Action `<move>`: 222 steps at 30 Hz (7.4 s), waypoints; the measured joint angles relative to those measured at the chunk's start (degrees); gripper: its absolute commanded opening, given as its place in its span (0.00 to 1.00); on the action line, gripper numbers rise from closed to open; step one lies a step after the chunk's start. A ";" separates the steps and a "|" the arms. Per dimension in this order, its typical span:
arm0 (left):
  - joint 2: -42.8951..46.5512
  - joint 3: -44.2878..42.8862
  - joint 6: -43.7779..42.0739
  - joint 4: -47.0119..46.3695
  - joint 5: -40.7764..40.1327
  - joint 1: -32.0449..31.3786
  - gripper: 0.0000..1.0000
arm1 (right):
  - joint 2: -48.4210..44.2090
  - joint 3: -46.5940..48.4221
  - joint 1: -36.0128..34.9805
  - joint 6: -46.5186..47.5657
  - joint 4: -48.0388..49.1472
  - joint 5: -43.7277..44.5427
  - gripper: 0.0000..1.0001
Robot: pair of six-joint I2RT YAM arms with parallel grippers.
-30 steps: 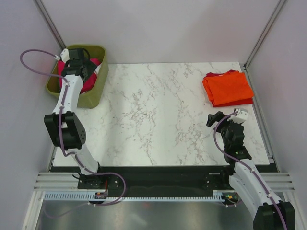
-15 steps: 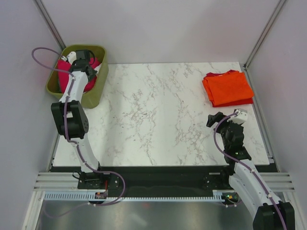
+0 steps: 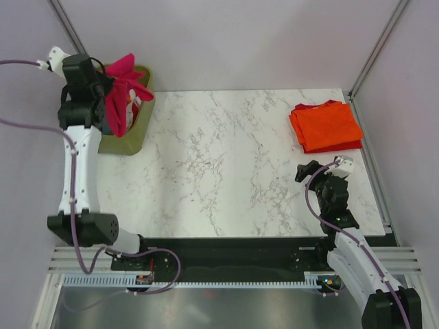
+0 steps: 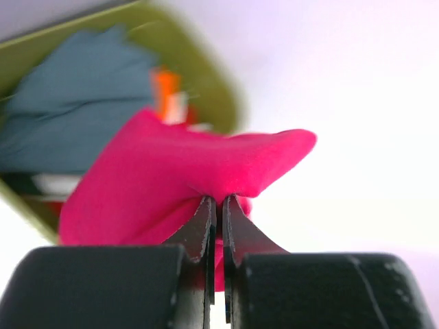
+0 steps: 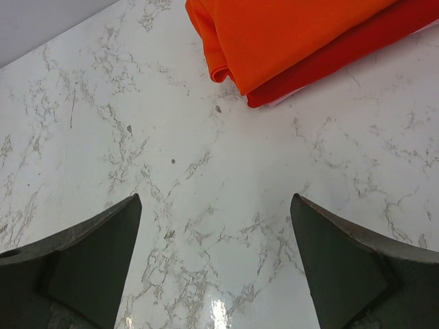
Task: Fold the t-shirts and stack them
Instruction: Grab the tshirt from the pile, then move the tshirt to the center of the board, then flatten the tshirt out
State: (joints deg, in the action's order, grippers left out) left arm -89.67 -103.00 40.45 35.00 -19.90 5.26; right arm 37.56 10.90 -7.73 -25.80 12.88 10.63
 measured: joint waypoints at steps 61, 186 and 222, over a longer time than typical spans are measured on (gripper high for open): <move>9.75 68.63 4.11 -46.34 25.86 -23.43 0.78 | 74.95 71.73 -33.14 -4.55 -22.49 -1.99 0.68; 70.23 62.79 9.68 -4.22 17.07 -10.10 1.00 | -9.16 28.20 -32.06 -18.95 -40.76 31.06 0.85; 38.82 65.83 5.07 -14.40 21.46 -16.00 1.00 | 72.00 68.67 -13.51 -5.55 -28.63 16.20 0.50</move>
State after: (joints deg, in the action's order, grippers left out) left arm -50.85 -37.17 45.52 20.60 1.56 -10.74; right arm 109.56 79.57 -21.23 -31.35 -15.75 26.83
